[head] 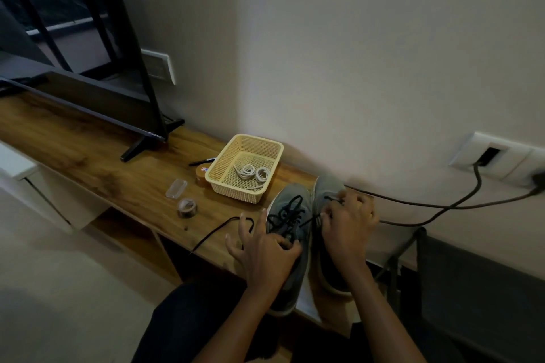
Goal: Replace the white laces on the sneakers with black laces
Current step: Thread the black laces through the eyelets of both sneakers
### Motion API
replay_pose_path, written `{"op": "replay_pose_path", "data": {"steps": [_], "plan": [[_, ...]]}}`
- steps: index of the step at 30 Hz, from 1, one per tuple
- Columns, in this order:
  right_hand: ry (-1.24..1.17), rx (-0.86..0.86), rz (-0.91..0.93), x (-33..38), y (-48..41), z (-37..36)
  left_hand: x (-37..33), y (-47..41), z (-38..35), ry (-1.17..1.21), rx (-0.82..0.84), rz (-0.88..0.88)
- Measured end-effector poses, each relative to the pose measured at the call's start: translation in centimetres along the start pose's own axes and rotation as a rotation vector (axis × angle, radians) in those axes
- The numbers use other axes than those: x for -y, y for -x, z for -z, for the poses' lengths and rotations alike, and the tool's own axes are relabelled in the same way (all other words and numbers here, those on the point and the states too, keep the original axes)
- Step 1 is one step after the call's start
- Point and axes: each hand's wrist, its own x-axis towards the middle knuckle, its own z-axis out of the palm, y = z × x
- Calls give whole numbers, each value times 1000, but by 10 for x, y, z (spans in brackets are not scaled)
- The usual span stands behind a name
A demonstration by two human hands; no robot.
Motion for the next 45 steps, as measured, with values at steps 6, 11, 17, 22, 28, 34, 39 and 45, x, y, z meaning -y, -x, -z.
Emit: {"op": "replay_pose_path", "data": {"steps": [6, 11, 17, 22, 28, 34, 39, 45], "plan": [[43, -76, -378, -10, -7, 19, 0, 1, 3, -1, -14, 12], [-44, 53, -136, -10, -7, 18, 0, 0, 3, 30, 37, 28], [110, 219, 219, 7, 12, -9, -3, -1, 4, 97, 94, 57], [84, 149, 224, 7, 12, -14, -3, -2, 3, 149, 126, 93], [24, 75, -66, -5, -5, 13, -2, -3, 4, 165, 128, 105], [45, 249, 154, -1, 5, -2, -2, -3, 3, 186, 143, 110], [58, 343, 210, 6, 11, -11, -5, -2, 0, 219, 127, 122], [-33, 242, 139, 2, 6, -1, -6, -1, 3, 215, 130, 132]]}}
